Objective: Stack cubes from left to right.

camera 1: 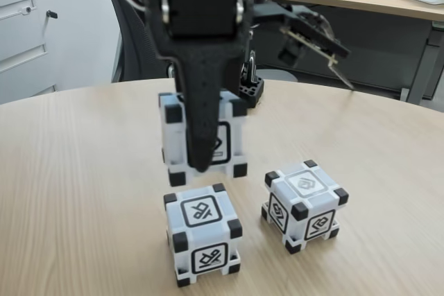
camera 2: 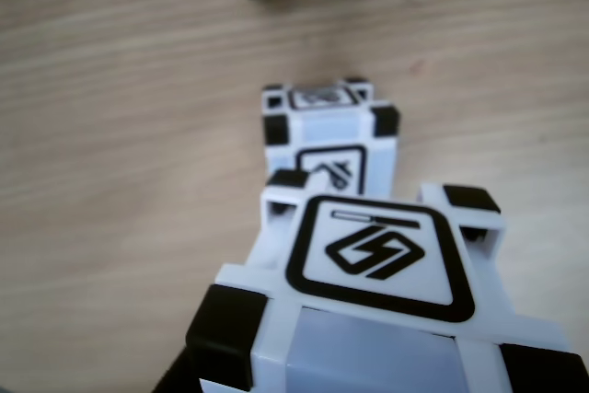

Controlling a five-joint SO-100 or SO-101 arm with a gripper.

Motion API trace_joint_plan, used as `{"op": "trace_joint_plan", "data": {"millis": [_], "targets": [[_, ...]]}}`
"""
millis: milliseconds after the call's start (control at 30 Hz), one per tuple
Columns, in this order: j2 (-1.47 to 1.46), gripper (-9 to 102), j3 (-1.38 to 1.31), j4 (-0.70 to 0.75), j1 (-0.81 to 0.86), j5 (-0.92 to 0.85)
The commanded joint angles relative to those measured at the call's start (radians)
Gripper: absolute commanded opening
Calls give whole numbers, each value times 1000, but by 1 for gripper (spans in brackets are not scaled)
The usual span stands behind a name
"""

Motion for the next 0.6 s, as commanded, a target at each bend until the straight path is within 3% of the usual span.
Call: {"op": "trace_joint_plan", "data": {"millis": [0,567], "targets": [[-26,0,-67,-6,8,2],[-92,0,-71,-6,9,17]]}}
